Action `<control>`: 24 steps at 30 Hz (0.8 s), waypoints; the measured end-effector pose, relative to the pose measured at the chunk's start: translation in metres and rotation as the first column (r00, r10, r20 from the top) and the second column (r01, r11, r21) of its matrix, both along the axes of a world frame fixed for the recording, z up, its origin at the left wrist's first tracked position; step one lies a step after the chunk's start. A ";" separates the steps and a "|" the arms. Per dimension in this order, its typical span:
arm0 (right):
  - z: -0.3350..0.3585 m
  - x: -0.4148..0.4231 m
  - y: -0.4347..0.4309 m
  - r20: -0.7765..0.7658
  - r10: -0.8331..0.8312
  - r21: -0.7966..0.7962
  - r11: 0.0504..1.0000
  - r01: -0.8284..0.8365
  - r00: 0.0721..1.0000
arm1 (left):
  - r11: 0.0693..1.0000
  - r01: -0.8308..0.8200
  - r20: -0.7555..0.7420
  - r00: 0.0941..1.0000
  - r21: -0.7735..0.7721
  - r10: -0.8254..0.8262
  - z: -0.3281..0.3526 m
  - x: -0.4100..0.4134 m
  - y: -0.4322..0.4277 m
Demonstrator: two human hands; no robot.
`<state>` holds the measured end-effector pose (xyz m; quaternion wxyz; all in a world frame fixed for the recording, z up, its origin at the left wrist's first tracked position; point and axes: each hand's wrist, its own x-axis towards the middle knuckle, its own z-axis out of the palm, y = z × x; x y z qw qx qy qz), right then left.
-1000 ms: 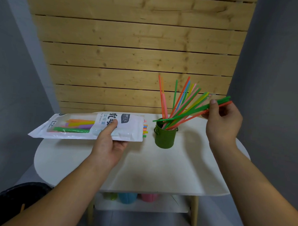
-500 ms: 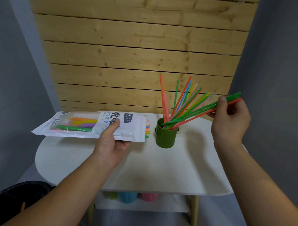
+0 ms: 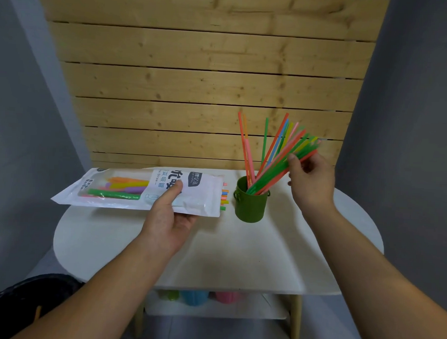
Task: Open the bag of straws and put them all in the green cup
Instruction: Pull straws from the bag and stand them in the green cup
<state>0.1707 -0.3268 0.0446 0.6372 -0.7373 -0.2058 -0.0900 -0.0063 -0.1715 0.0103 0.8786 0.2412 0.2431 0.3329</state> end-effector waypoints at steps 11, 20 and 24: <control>-0.007 0.010 -0.001 -0.183 0.020 0.022 1.000 -0.016 0.983 | 0.999 0.012 0.015 1.000 0.049 -0.013 0.004 -0.002 0.000; -0.009 -0.018 -0.009 -0.585 0.026 -0.114 0.987 -0.115 0.811 | 0.992 0.046 0.009 0.999 0.117 -0.048 0.008 -0.005 -0.002; -0.016 -0.047 0.007 -0.809 0.319 0.219 0.943 -0.251 0.493 | 0.982 0.064 0.007 0.998 0.177 -0.066 0.011 -0.003 -0.005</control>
